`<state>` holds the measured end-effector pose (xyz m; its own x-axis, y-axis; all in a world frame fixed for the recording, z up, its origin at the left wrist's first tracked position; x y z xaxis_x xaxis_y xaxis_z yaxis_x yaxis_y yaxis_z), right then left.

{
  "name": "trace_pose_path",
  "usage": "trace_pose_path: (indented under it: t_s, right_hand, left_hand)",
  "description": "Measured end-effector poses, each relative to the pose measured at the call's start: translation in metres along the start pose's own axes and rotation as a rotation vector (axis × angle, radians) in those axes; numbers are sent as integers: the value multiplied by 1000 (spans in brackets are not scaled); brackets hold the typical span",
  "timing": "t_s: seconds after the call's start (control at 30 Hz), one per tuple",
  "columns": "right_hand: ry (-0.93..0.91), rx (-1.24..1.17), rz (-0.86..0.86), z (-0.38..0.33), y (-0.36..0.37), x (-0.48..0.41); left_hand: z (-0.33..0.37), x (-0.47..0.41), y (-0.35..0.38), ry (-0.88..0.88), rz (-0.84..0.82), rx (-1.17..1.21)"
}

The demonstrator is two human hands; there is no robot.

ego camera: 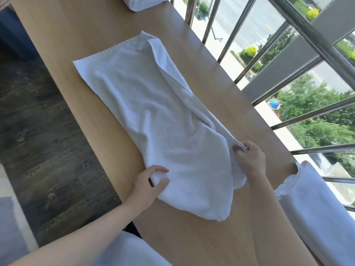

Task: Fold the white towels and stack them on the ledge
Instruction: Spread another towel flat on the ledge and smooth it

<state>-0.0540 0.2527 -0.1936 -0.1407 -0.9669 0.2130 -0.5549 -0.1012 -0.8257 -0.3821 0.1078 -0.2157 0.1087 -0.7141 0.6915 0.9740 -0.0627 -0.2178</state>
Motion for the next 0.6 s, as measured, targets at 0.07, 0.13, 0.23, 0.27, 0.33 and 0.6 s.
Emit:
trace_pose_path:
  t_s: [0.07,0.13,0.23,0.27,0.33,0.6]
  right_hand:
    - [7,108,132,4,-14,2]
    - [18,167,203,8,-21,5]
    - [74,170,278,19,-26,9]
    - [94,182,307,22,-31,10]
    - [110,223,356,28,-42,12]
    - [-115,264,295,-21,-3,51]
  left_hand:
    - [-4,6,-3,-18,9,-11]
    - [-9,11,0,-55,-34,-50]
    - [-14,14,1,-77,-62,-115]
    - [-15,14,0,-65,-51,-107]
    - [-14,15,-1,-40,-37,-86]
    - [-19,12,20,-154,-291,-106]
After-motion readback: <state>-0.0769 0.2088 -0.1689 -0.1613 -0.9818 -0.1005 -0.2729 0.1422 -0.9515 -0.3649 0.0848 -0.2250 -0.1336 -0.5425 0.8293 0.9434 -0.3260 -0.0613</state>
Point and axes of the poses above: each hand's wrist, its own x-axis away from the middle knuckle, its own y-axis out of the palm, z = x × y, the point moved 7 cm from there along -x, towards the middle knuckle, and after that the axes turned 14 degrees about -y, right-handed, at the moved point
